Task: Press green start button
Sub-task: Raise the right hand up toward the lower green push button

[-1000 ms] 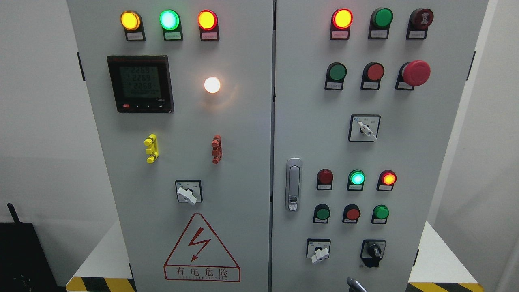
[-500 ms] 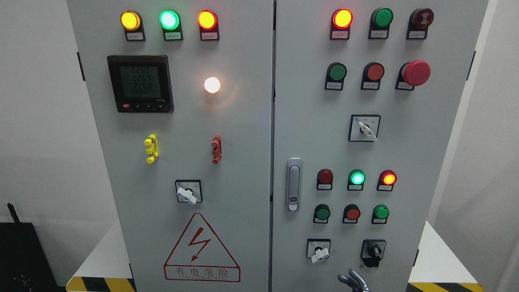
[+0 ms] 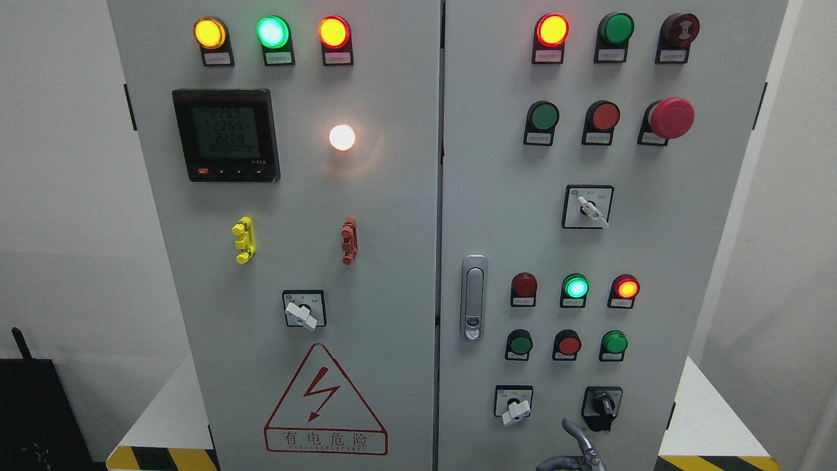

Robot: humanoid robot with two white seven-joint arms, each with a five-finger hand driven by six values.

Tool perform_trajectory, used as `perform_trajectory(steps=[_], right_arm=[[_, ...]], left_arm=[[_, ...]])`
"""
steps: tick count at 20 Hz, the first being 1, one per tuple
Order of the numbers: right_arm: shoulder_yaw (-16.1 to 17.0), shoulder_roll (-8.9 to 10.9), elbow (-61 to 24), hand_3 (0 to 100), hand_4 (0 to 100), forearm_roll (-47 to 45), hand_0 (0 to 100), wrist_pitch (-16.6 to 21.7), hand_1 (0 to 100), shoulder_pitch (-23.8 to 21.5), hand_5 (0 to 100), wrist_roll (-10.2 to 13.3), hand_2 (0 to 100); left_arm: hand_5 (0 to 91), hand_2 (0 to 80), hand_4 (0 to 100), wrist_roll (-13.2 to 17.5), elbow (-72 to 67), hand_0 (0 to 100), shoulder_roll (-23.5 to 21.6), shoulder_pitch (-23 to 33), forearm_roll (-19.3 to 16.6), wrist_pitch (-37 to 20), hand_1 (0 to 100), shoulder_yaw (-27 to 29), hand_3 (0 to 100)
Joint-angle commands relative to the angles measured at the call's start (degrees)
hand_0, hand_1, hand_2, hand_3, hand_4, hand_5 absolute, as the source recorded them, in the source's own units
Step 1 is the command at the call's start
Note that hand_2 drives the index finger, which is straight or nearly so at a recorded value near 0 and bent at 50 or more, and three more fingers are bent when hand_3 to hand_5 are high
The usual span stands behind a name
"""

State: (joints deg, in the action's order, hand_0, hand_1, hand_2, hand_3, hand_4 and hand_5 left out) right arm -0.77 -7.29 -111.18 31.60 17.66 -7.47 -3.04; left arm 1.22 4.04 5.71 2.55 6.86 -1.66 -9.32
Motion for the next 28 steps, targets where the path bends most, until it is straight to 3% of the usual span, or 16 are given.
perform_trajectory(steps=[1,11,28], right_arm=[[1.5,-0.09,-0.1,52,51,9.3,49,0.8,35,2.4,33,0.8,0],[3.6,-0.09,2.4,52,52,20.5,64,1.7,35,8.0,37,2.7,0],[3.4,-0.27,6.0,53,54,28.3,68,1.1,37,13.5,39,2.8,0]], left_arm=[[0.0,0.0,0,0.0,0.0,12,0.0,0.0,0.0,0.0,56,0.0,0],[0.0,0.0,0,0.0,0.0,12,0.0,0.0,0.0,0.0,56,0.0,0],[0.0,0.0,0,0.0,0.0,12,0.0,0.0,0.0,0.0,56,0.0,0]])
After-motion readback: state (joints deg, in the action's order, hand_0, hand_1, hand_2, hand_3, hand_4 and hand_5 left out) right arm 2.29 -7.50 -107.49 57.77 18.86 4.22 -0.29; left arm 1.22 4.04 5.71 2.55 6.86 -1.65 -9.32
